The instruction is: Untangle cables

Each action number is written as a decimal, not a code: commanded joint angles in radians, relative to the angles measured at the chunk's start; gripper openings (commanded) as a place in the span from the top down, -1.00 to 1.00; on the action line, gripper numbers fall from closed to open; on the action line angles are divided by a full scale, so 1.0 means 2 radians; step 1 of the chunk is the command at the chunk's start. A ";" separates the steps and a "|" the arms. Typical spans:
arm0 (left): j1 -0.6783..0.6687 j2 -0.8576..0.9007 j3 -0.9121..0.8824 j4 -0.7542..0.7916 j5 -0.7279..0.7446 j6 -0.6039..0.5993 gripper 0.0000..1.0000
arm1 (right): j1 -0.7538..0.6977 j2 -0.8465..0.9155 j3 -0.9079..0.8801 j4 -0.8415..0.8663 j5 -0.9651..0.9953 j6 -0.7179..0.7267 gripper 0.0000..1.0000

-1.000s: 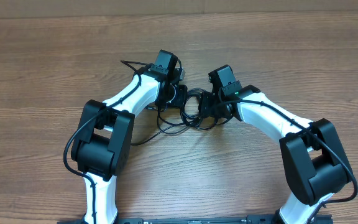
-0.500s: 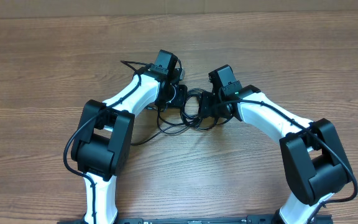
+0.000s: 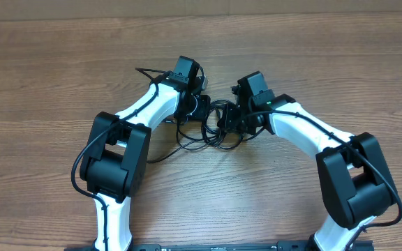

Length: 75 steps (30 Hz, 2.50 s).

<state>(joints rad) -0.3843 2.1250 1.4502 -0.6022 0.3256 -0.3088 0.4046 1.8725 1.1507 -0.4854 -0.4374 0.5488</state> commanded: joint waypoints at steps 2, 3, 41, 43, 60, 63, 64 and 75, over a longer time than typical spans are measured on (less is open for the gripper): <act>0.002 0.003 -0.001 0.002 0.008 -0.002 0.92 | -0.027 -0.003 -0.001 -0.003 -0.048 -0.001 0.93; 0.002 0.003 -0.001 0.002 0.008 -0.002 0.92 | -0.032 -0.003 -0.001 -0.005 -0.048 0.000 0.93; 0.002 0.003 -0.001 0.002 0.008 -0.002 0.92 | -0.008 -0.003 -0.010 -0.042 0.116 0.196 0.86; 0.002 0.003 -0.001 0.002 0.008 -0.002 0.92 | -0.008 -0.003 -0.010 -0.047 0.117 0.195 0.86; 0.002 0.003 -0.001 0.003 0.008 -0.003 0.92 | -0.023 -0.003 -0.010 0.015 0.126 0.196 0.46; 0.002 0.003 -0.001 0.002 0.008 -0.002 0.92 | -0.022 -0.003 -0.010 0.018 0.125 0.197 0.57; 0.002 0.003 -0.001 0.002 0.008 -0.002 0.92 | -0.022 -0.003 -0.010 0.015 0.125 0.197 0.60; 0.002 0.003 -0.001 0.004 0.008 -0.002 0.92 | -0.006 -0.003 -0.010 0.003 0.127 0.197 0.74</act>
<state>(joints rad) -0.3843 2.1246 1.4502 -0.5983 0.3290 -0.3088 0.3676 1.8725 1.1347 -0.4774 -0.1860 0.9424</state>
